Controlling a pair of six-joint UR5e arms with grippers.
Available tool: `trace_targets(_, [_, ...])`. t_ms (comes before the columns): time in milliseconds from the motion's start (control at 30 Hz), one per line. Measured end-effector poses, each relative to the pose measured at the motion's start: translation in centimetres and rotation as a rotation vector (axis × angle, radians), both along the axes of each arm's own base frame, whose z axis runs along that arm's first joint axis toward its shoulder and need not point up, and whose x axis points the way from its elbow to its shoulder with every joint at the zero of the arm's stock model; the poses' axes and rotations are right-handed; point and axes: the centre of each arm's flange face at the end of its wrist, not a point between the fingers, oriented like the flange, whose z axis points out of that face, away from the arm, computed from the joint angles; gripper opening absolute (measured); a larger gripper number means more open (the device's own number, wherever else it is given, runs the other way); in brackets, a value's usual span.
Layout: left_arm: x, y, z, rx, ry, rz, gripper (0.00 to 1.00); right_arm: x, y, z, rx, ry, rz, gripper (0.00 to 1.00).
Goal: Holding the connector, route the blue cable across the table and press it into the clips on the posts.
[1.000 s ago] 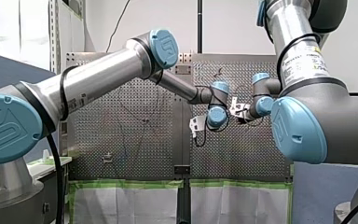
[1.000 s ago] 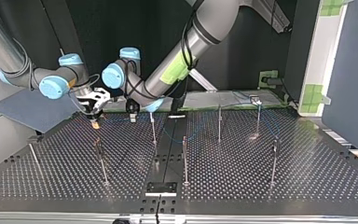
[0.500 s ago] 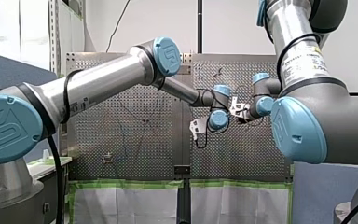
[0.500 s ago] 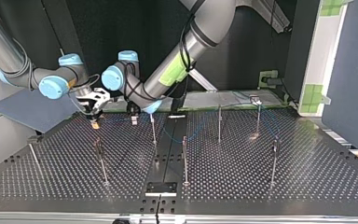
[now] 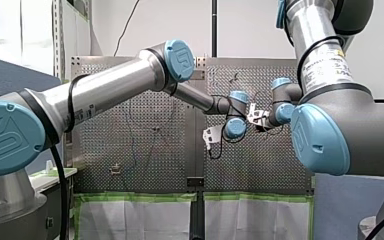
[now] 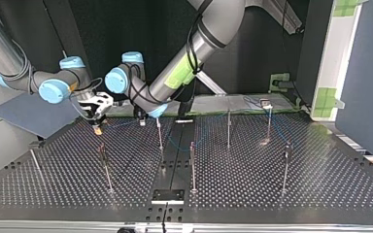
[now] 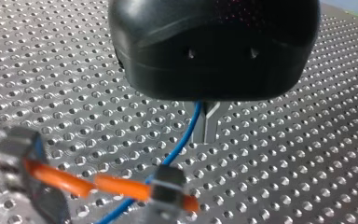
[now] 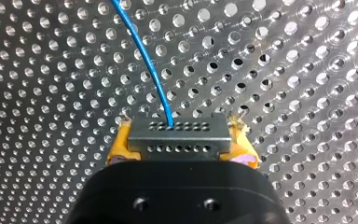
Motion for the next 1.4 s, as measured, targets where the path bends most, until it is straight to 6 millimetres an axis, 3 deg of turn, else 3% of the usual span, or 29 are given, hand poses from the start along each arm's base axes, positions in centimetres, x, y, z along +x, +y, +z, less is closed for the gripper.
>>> trace_targets(300, [-0.6,-0.4,0.9,-0.008,0.011,-0.006,0.0,0.0,-0.3,0.5,-0.004,0.002,0.001,0.0])
trace_targets(533, [-2.0,-0.2,3.3,-0.015,0.03,0.004,0.0,-0.1,-0.7,4.3,-0.028,-0.004,-0.001,0.0])
trace_targets(1000, [-4.1,0.4,8.2,-0.027,-0.031,-0.019,0.0,-0.4,1.3,11.5,-0.047,-0.043,-0.007,0.0])
trace_targets(1233, [-5.2,0.4,12.6,-0.072,-0.072,-0.029,0.0,-0.8,2.8,15.3,-0.066,-0.048,-0.004,0.0])
trace_targets(1400, [-6.0,0.1,17.1,-0.12,-0.114,-0.046,0.0,-0.9,3.7,17.7,-0.092,-0.056,0.008,0.0])
